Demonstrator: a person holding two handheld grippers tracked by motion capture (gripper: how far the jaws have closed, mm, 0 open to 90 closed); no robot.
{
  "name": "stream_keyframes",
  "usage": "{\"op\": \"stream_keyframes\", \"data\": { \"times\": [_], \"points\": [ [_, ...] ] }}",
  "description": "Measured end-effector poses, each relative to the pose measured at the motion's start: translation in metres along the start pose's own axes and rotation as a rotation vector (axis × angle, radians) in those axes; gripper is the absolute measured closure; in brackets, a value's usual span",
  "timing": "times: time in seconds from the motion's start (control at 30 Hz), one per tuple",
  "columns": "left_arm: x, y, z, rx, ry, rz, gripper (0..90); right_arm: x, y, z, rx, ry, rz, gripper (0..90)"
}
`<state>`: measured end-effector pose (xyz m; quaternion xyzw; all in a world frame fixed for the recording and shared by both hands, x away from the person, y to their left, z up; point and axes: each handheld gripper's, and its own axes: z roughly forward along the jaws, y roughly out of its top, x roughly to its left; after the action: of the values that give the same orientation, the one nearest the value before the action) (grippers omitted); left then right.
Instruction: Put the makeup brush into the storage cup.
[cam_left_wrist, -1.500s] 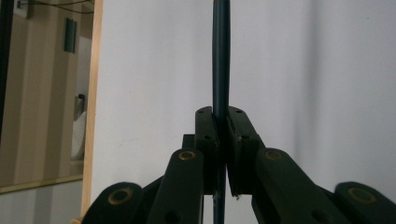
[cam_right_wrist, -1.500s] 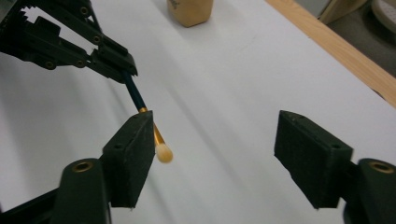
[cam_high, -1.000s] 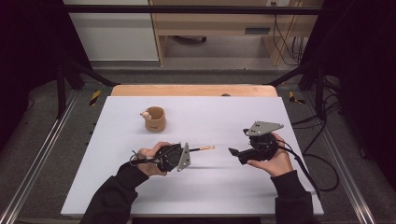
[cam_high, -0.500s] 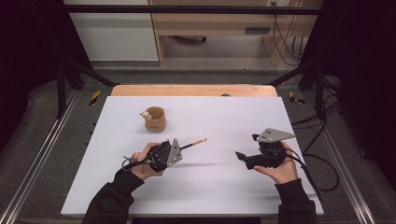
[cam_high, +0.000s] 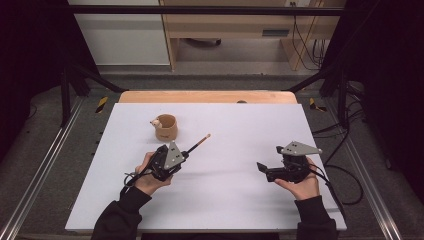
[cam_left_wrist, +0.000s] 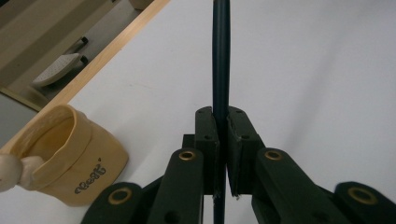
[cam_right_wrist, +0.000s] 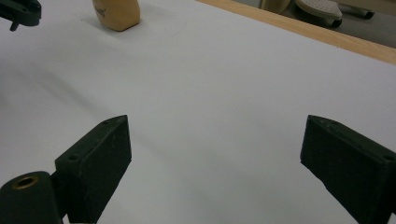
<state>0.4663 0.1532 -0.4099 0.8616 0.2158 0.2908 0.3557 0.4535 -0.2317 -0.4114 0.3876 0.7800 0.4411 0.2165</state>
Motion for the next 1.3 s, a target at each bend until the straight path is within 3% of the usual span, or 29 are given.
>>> {"op": "stream_keyframes", "data": {
  "times": [0.5, 0.7, 1.07, 1.3],
  "points": [
    [0.017, -0.003, -0.009, -0.084, 0.086, -0.222, 83.8, -0.002, -0.01, 0.0, -0.008, -0.044, 0.027, 7.7],
    [0.026, -0.005, -0.012, -0.115, 0.13, -0.291, 83.8, -0.003, -0.013, 0.0, -0.004, -0.058, 0.038, 7.6],
    [0.041, -0.009, -0.017, -0.163, 0.202, -0.388, 83.8, -0.003, -0.017, 0.003, -0.015, -0.083, 0.053, 6.9],
    [0.051, -0.006, -0.018, -0.182, 0.247, -0.418, 83.8, -0.002, -0.019, 0.004, -0.01, -0.091, 0.055, 6.9]
  ]
}}
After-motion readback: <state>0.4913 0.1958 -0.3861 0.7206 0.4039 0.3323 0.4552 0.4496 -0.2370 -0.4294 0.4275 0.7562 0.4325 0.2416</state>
